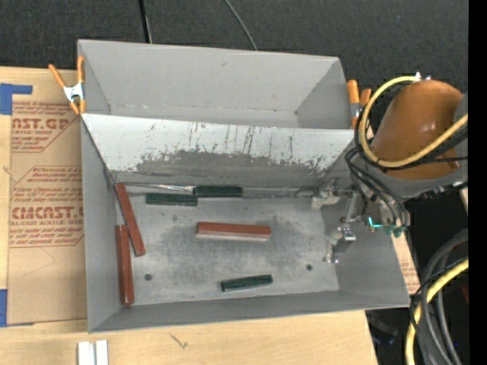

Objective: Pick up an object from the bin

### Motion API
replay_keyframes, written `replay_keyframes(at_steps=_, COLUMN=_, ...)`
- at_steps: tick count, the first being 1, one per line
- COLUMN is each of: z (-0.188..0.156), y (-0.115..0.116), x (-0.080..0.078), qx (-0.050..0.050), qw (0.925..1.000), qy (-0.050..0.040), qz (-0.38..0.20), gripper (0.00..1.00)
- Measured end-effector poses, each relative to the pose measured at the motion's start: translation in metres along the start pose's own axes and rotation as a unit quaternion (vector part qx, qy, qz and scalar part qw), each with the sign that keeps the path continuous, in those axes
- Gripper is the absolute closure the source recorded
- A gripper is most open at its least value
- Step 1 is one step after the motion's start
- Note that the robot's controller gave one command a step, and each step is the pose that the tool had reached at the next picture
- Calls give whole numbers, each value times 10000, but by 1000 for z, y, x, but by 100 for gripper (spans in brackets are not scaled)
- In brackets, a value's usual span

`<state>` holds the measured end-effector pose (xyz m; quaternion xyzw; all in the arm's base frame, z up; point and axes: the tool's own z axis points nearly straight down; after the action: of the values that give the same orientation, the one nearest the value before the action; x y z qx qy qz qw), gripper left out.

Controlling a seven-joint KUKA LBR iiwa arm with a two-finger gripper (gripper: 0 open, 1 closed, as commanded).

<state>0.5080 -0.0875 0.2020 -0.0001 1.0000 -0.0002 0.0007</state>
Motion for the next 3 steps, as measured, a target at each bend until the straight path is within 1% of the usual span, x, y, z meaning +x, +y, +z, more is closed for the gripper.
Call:
replay_keyframes(at_steps=1, z=49, y=22, x=-14, qx=6, qw=10000, qy=-39, qz=-9, gripper=0)
replay_keyframes(at_steps=2, z=83, y=27, x=-40, qx=-9, qw=10000, qy=16, qz=60, gripper=0)
replay_keyframes(at_steps=3, z=125, y=57, x=-47, qx=13, qw=9926, qy=-111, qz=-1207, gripper=100)
